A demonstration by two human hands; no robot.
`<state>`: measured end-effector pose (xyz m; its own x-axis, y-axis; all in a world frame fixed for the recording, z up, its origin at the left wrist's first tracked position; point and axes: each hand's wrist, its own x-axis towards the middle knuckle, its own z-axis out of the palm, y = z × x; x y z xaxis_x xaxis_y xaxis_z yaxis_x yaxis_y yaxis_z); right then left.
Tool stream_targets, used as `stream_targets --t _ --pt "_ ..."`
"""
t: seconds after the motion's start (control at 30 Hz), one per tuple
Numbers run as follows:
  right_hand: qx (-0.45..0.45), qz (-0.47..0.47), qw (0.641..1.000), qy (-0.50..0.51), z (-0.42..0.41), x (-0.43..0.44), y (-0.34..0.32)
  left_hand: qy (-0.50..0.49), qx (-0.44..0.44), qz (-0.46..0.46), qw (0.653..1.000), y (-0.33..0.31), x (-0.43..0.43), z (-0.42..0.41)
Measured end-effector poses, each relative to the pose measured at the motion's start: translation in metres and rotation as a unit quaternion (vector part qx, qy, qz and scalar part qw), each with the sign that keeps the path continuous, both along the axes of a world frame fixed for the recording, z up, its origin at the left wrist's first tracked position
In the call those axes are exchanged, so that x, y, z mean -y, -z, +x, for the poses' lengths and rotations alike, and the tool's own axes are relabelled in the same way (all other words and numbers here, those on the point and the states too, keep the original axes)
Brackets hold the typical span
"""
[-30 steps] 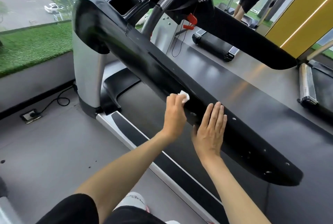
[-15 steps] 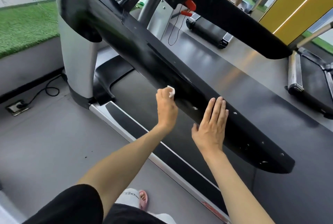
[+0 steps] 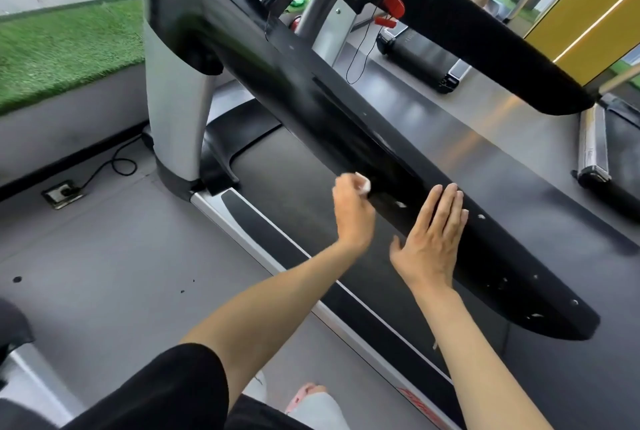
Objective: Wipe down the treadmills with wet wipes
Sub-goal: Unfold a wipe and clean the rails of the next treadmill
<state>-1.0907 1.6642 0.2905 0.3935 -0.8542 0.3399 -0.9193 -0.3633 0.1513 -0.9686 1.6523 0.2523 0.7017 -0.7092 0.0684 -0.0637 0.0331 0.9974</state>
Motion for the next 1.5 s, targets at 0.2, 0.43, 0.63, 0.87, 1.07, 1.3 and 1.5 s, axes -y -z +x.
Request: stream_targets --t 0.2,0.43,0.63,0.87,1.07,1.3,1.5 --pt "-0.010 0.008 0.999 -0.037 -0.010 0.001 -0.006 0.034 -0.027 -0.029 0.999 0.004 -0.010 -0.029" --pt "0.026 -0.032 0.997 -0.069 -0.054 -0.009 -0.003 -0.105 -0.179 0.052 0.977 0.002 0.020 0.010" --pt "-0.006 -0.028 0.998 -0.059 -0.093 -0.008 0.004 0.027 -0.151 0.005 0.988 0.014 -0.019 -0.104" --pt "-0.006 -0.035 0.996 -0.083 -0.095 -0.006 0.005 -0.158 -0.341 0.046 0.925 -0.007 0.015 -0.030" --pt "0.001 -0.053 0.994 -0.095 -0.098 -0.002 0.008 -0.053 -0.254 0.012 0.966 -0.003 -0.024 -0.136" --pt "-0.013 -0.073 0.991 -0.114 -0.103 0.001 0.009 -0.209 -0.244 0.011 0.947 -0.030 0.008 -0.044" --pt "-0.017 -0.079 0.991 -0.103 -0.100 0.004 0.013 -0.136 -0.081 -0.033 0.987 -0.018 -0.004 -0.116"
